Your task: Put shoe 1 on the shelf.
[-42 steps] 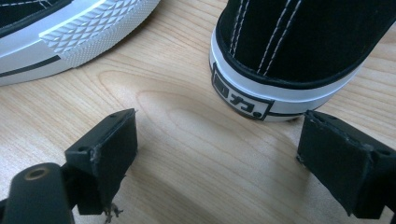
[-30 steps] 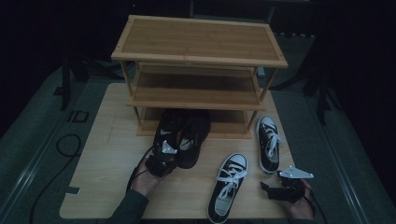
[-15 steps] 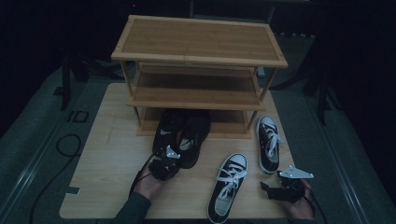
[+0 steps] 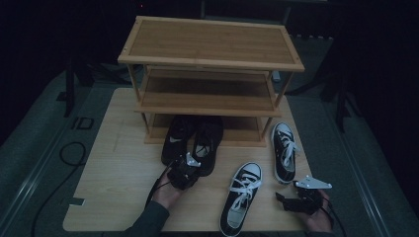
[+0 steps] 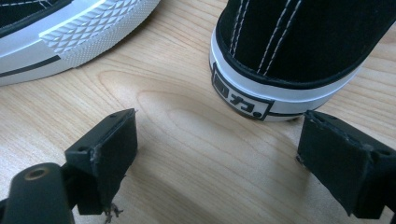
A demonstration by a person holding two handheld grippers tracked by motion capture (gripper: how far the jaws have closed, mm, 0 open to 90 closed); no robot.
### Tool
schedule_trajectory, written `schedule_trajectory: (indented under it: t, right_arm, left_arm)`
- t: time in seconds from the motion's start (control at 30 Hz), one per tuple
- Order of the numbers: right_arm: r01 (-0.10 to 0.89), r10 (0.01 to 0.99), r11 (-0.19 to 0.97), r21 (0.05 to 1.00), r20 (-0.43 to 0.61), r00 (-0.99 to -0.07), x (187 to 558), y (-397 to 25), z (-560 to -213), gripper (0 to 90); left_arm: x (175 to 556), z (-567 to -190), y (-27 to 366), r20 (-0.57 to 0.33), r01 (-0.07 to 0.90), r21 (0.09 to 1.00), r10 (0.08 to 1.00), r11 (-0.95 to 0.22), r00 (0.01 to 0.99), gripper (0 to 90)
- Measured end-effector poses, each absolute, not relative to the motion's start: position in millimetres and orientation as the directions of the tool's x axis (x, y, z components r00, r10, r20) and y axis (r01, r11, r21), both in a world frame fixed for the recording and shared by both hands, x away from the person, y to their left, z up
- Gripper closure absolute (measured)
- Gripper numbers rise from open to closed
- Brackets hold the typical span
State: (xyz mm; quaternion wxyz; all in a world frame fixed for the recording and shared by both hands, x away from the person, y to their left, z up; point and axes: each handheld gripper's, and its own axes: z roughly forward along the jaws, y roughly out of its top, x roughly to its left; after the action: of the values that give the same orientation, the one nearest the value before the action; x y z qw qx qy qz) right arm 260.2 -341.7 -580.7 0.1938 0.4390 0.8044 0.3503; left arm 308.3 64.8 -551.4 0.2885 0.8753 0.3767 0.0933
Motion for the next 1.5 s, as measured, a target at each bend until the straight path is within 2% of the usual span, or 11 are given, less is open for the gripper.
schedule_trajectory:
  t: [0.2,0.97,1.0,1.37,1.5]
  right_arm:
    - [0.570,0.842,0.369,0.734,-0.004,-0.540,260,-342,-581,11.6]
    - [0.571,0.842,0.369,0.734,-0.004,-0.540,260,-342,-581,11.5]
    - [0.570,0.842,0.370,0.734,-0.004,-0.540,260,-342,-581,11.5]
    - [0.570,0.841,0.370,0.734,-0.004,-0.540,260,-342,-581,11.5]
    - [0.570,0.841,0.370,0.734,-0.004,-0.540,260,-342,-581,11.5]
  left_arm:
    - [313,-549,48,-0.036,0.590,0.577,0.704,-0.565,0.710,90.0]
    - [339,-513,30,-0.003,0.573,0.635,0.740,-0.518,0.672,90.0]
    - [339,-512,28,0.030,0.567,0.634,0.749,-0.526,0.662,90.0]
    - [333,-530,5,0.009,0.544,0.589,0.678,-0.597,0.735,90.0]
    - [332,-541,-2,0.041,0.536,0.545,0.660,-0.644,0.751,89.4]
